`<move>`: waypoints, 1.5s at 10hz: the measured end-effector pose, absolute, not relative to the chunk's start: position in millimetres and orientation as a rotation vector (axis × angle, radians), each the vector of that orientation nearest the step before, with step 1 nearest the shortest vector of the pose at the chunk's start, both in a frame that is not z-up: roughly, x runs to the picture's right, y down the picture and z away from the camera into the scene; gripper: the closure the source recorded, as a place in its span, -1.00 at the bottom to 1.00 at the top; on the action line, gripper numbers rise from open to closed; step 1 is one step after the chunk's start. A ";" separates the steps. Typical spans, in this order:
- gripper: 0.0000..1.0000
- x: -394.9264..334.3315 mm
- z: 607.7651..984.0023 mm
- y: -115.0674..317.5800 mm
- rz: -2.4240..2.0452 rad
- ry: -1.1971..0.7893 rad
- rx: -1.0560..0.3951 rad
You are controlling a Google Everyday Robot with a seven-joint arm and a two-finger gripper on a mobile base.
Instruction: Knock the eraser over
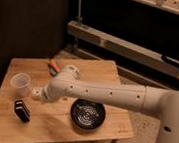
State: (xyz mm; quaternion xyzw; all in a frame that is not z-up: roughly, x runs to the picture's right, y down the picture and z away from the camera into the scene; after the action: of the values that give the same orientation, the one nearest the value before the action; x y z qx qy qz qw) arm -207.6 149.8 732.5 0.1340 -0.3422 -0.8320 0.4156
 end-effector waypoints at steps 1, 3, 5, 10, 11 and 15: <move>1.00 -209.6 732.4 150.0 -2.093 -0.861 0.344; 1.00 -216.3 731.7 152.1 -2.101 -0.871 0.362; 1.00 -224.9 729.8 154.2 -2.112 -0.885 0.384; 1.00 -272.4 720.4 156.7 -2.164 -0.975 0.498; 1.00 -279.9 719.0 157.0 -2.167 -0.999 0.515; 1.00 -297.8 711.9 159.4 -2.178 -1.072 0.552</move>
State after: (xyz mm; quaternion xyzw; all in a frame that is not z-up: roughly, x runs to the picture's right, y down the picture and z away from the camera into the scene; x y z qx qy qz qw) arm -297.8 159.4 711.9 0.2102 -0.4081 -0.8286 0.3204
